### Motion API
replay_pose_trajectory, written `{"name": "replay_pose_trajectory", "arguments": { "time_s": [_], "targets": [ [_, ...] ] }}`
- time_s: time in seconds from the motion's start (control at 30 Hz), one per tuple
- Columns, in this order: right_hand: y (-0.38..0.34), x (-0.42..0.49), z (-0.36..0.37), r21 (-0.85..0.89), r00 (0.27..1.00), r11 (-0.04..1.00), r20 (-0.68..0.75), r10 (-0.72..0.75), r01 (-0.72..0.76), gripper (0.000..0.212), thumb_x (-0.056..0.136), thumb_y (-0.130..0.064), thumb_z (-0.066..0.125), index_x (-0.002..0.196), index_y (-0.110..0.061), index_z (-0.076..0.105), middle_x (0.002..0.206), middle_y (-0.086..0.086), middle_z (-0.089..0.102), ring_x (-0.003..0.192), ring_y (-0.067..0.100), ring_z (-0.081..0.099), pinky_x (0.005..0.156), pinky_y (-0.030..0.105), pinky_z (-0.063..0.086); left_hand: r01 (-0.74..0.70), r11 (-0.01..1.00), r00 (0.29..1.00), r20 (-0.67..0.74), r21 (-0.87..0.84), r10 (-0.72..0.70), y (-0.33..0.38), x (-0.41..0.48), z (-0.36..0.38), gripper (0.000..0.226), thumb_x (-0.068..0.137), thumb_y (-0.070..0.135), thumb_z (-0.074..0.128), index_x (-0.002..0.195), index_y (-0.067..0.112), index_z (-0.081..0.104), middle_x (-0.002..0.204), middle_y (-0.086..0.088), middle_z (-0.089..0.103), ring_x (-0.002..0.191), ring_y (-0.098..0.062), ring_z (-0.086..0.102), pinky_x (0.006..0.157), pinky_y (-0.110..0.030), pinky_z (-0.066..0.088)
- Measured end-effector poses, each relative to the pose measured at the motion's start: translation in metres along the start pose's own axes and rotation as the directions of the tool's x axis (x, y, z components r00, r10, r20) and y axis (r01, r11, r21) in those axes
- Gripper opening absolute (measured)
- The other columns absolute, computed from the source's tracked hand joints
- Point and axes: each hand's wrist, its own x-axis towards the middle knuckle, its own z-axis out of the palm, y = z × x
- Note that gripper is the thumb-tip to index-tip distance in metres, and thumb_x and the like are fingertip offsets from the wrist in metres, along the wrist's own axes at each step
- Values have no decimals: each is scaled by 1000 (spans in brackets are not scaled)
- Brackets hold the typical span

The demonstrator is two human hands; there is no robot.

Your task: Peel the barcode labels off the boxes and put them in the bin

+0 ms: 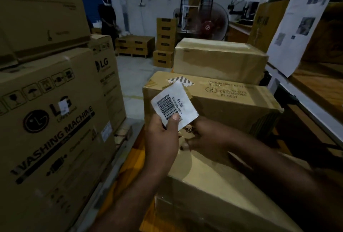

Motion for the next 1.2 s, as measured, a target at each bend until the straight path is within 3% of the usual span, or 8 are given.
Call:
{"name": "replay_pose_trajectory", "arguments": {
  "time_s": [0.17, 0.27, 0.4, 0.7, 0.8, 0.9, 1.03, 1.2],
  "targets": [
    [8, 14, 14, 359, 982, 933, -174, 74, -7, 57, 60, 8, 64, 100, -34, 67, 83, 0, 74, 78, 28, 72, 66, 55, 58, 1, 1000, 998, 57, 13, -2, -1, -4, 7, 30, 96, 25, 60, 126, 20, 59, 114, 2, 70, 104, -14, 69, 78, -34, 62],
    [10, 14, 7, 385, 996, 923, -76, 39, -7, 52, 66, -3, 71, 112, -29, 67, 99, 4, 74, 91, 30, 71, 75, 55, 58, -16, 1000, 999, 41, 12, 16, -5, -5, 4, 26, 97, 23, 59, 122, 21, 61, 113, 4, 71, 101, -8, 69, 75, -26, 59],
    [15, -2, -6, -72, 995, 997, 93, 32, -26, 95, 64, -62, 74, 145, -43, 28, 140, -2, 47, 122, 18, 53, 102, 42, 48, -26, 1000, 1000, 13, -13, 26, -6, -4, 0, 19, 97, 23, 59, 115, 20, 63, 105, 6, 72, 91, 0, 69, 65, -15, 54],
    [5, 9, 2, -102, 967, 991, -249, 56, -84, 50, 83, -36, 67, 130, -33, 50, 104, -2, 74, 84, 23, 72, 76, 42, 59, -56, 997, 998, 28, 50, 54, -7, -6, 4, 20, 95, 24, 61, 114, 19, 63, 106, 7, 71, 97, -4, 68, 66, -14, 54],
    [3, 6, 9, -108, 969, 987, -228, 95, -122, 67, 77, -41, 70, 137, -35, 42, 105, -4, 72, 85, 19, 70, 76, 41, 59, -29, 999, 1000, -8, 14, 29, -5, -4, 4, 24, 96, 24, 60, 118, 18, 62, 108, 5, 71, 97, -7, 69, 65, -16, 54],
    [-6, -12, 13, -49, 985, 990, -117, 129, -135, 101, 56, -76, 68, 142, -42, 29, 127, -8, 61, 108, 16, 64, 92, 46, 53, -12, 1000, 999, -48, -24, 11, -4, -3, 3, 21, 96, 22, 60, 117, 19, 62, 105, 2, 72, 91, -7, 69, 58, -13, 52],
    [-17, -29, 7, -367, 974, 916, 89, 206, -160, 128, 53, -92, 56, 154, -33, 4, 159, 4, 19, 148, 29, 17, 115, 66, 11, -38, 998, 999, -34, 46, 40, -3, -6, 3, 28, 96, 23, 60, 124, 18, 59, 110, 5, 70, 97, -7, 67, 64, -14, 54],
    [-10, -12, 6, -31, 982, 983, -61, 179, -181, 101, 52, -77, 75, 138, -40, 36, 131, -6, 56, 116, 19, 58, 100, 47, 47, -26, 998, 999, -30, 58, 28, -2, -7, 2, 21, 97, 22, 60, 118, 18, 61, 105, 2, 71, 90, -6, 68, 61, -20, 56]
  ]
}}
